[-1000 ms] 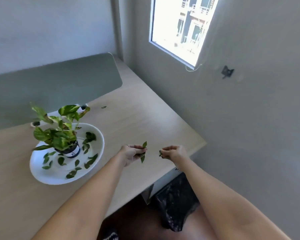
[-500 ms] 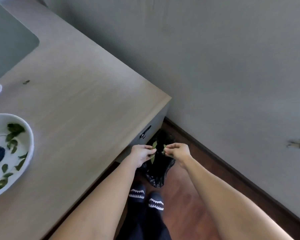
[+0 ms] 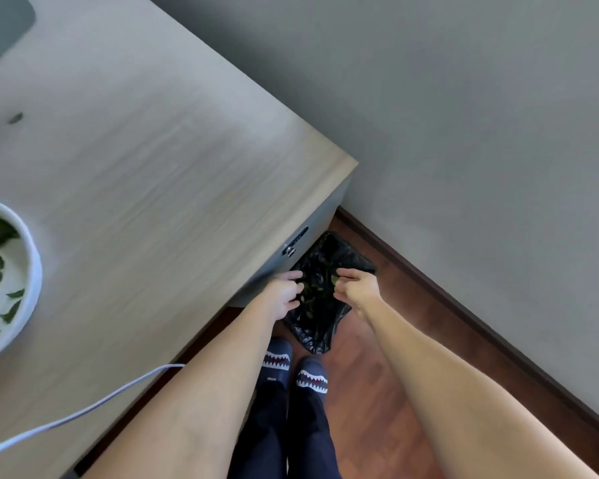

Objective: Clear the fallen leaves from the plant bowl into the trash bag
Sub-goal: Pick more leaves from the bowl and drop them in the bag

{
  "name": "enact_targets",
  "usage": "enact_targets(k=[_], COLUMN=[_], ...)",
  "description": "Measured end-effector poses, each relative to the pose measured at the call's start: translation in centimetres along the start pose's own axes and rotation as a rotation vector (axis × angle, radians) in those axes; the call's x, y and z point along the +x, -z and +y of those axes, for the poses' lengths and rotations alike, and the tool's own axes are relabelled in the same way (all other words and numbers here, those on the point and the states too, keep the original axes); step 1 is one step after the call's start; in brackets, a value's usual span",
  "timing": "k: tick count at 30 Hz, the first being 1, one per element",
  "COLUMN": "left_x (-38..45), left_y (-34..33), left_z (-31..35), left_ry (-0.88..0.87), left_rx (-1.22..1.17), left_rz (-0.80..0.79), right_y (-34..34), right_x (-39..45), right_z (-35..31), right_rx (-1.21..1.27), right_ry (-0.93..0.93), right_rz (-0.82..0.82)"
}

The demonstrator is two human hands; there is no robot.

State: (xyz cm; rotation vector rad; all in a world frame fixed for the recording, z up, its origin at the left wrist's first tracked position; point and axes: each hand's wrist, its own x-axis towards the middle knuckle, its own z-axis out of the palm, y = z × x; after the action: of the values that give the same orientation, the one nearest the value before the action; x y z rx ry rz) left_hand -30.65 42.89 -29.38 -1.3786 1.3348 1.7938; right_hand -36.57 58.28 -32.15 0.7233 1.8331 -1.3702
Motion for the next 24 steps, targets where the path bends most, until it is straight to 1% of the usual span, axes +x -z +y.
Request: enact_targets(k=[6,12,15,18,20,24], left_x=[-5.7,-13.5,-16.8,-19.2,-20.0,-20.4], left_y=[0.1,2.9,6.7,12.0,16.4,24.9], left_z=[3.0,7.2,8.6,8.4,7.3,4.2], left_ry=[-0.06,-0.237,-0.317,-0.368,-0.39,-0.38], left_rx=[-0.007,-0.088,-0.154,-0.247,-0.292,-0.338], left_rz=[-0.016,-0.059,-0.057,-0.01,0.059,0.23], right_y=[0.8,-0.3,-3.3,-8.3,-12.8,-21.5], right_x=[-3.6,-8.7,-11.4,-14.7,-16.4,-19.4], right_z=[-4.4,-12.1,-15.7,-18.1,-18.8,-18.3], right_rx=[-0.012,-0.046,-0.074,-0.14,-0.195,-0.334], right_ry=[0.056,0.241,0.332,0.398,0.413,0.442], right_rz=[-0.018,-0.093,-0.135,-0.268,-0.373,-0.493])
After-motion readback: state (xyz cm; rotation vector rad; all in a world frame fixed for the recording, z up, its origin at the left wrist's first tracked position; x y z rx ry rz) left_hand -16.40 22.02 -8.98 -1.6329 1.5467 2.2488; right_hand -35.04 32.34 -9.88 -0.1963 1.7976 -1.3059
